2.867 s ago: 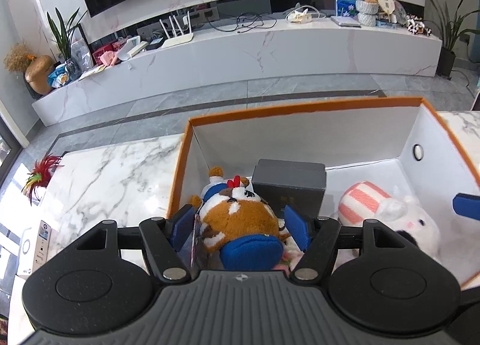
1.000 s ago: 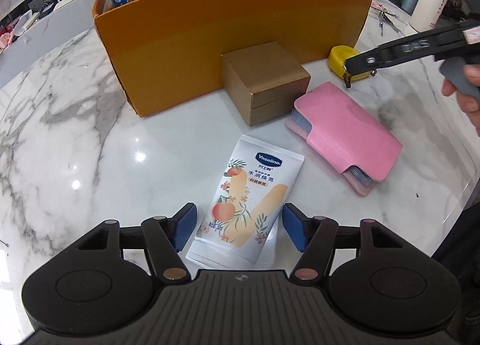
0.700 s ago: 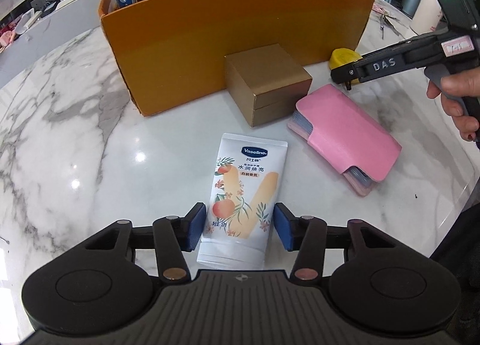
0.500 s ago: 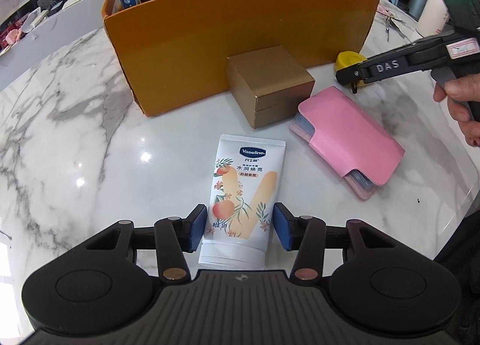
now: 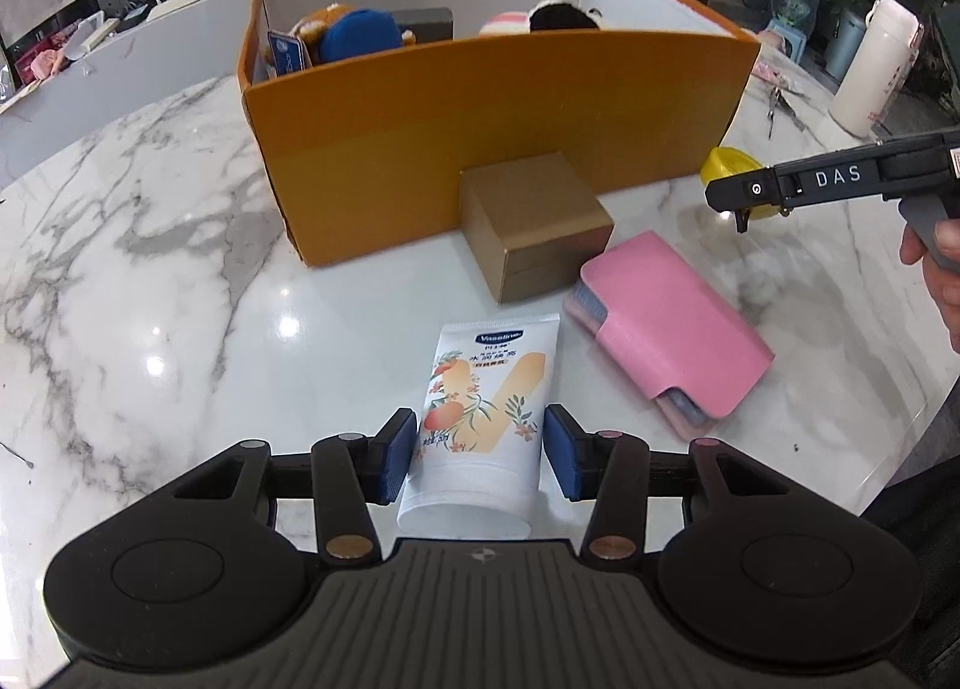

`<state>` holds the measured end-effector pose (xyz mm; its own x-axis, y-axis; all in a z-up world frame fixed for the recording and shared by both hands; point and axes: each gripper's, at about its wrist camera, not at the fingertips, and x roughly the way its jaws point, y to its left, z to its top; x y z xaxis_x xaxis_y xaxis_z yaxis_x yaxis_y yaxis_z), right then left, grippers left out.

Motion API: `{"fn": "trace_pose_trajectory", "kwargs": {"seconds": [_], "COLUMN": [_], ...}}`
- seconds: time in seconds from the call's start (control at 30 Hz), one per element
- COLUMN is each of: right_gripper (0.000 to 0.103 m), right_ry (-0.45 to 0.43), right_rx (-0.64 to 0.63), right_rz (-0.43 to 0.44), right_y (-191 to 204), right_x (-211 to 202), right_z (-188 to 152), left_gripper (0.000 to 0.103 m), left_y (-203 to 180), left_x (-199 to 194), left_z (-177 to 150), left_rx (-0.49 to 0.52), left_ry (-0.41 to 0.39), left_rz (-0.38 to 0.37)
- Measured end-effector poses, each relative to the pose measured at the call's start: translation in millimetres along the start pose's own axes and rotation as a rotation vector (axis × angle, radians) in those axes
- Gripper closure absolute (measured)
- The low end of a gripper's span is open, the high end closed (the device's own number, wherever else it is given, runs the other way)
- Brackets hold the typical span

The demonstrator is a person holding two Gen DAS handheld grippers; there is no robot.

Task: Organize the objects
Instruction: 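Grasp the lotion tube with the left gripper while the right gripper grasps the yellow tape measure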

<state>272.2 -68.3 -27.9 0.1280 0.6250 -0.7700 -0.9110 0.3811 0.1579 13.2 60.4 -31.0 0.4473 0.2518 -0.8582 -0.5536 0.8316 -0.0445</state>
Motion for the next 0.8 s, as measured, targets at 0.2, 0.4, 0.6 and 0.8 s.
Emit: {"fn": "trace_pose_trajectory", "kwargs": {"seconds": [0.2, 0.4, 0.6, 0.8], "right_gripper": [0.045, 0.045, 0.047, 0.047], "right_ry": [-0.016, -0.011, -0.015, -0.004], "right_rx": [-0.005, -0.012, -0.011, -0.018], "right_rz": [0.012, 0.019, 0.032, 0.045], "right_y": [4.5, 3.3, 4.1, 5.6], "right_x": [-11.5, -11.6, -14.7, -15.2], "right_z": [-3.7, -5.2, -5.5, -7.3], "left_gripper": [0.05, 0.051, 0.051, 0.051], "left_y": [1.8, 2.6, 6.8, 4.0], "left_x": [-9.2, -13.3, -28.5, -31.9], "left_z": [3.9, 6.4, 12.9, 17.7], "left_rx": [-0.037, -0.064, -0.105, -0.107], "left_ry": [-0.03, -0.051, -0.112, -0.125], "left_rz": [-0.015, -0.028, -0.055, -0.062]}}
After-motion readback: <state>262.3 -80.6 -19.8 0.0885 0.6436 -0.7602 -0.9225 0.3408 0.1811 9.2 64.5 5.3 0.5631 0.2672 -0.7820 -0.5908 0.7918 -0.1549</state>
